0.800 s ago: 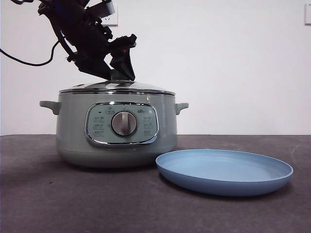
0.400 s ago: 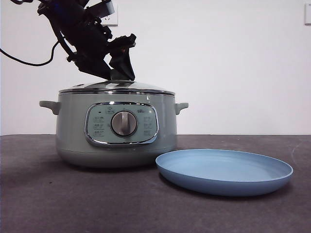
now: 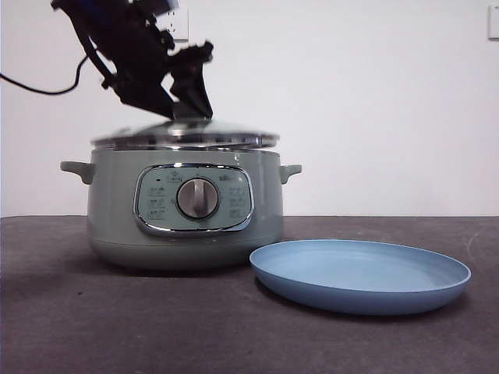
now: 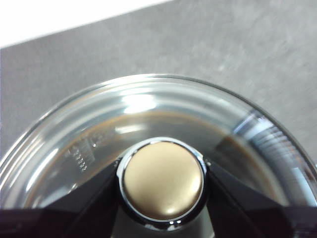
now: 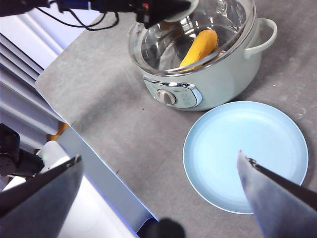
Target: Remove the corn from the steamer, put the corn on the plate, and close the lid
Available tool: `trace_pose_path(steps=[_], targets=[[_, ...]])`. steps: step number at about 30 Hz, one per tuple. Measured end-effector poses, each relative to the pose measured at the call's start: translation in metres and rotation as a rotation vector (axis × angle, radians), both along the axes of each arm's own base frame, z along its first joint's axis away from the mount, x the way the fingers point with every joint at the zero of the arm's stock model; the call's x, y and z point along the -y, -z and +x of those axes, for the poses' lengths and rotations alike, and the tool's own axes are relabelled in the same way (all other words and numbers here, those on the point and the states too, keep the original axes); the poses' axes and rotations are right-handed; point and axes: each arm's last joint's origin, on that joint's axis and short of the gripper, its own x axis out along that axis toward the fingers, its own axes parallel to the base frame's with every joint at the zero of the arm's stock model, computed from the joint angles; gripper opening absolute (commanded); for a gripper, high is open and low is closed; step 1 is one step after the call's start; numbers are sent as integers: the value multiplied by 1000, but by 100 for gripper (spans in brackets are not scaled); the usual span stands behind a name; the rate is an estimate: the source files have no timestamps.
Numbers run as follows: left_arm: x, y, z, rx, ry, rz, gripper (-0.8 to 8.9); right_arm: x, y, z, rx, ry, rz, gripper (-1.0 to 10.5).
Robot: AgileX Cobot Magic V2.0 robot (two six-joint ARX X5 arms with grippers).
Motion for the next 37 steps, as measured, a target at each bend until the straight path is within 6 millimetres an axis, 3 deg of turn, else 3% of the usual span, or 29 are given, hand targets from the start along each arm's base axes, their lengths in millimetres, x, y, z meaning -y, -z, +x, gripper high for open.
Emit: trace_pose_path(steps=[12, 15, 20, 25, 31, 37], targets=[[-16, -48, -38, 68, 11, -36, -9, 0, 0, 0, 0, 0, 0, 598], [-25, -65, -59, 75, 13, -40, -8, 0, 0, 0, 2, 0, 0, 598], [-47, -99, -109, 111, 14, -56, -8, 0, -1, 0, 8, 0, 1, 598], [-69, -121, -157, 149, 15, -73, -8, 0, -1, 1, 14, 0, 2, 598], [-91, -123, -209, 73, 34, -50, -8, 0, -1, 2, 11, 0, 2, 598], [-106, -117, -244, 4, 40, -14, -8, -2, 0, 10, 19, 0, 3, 598]])
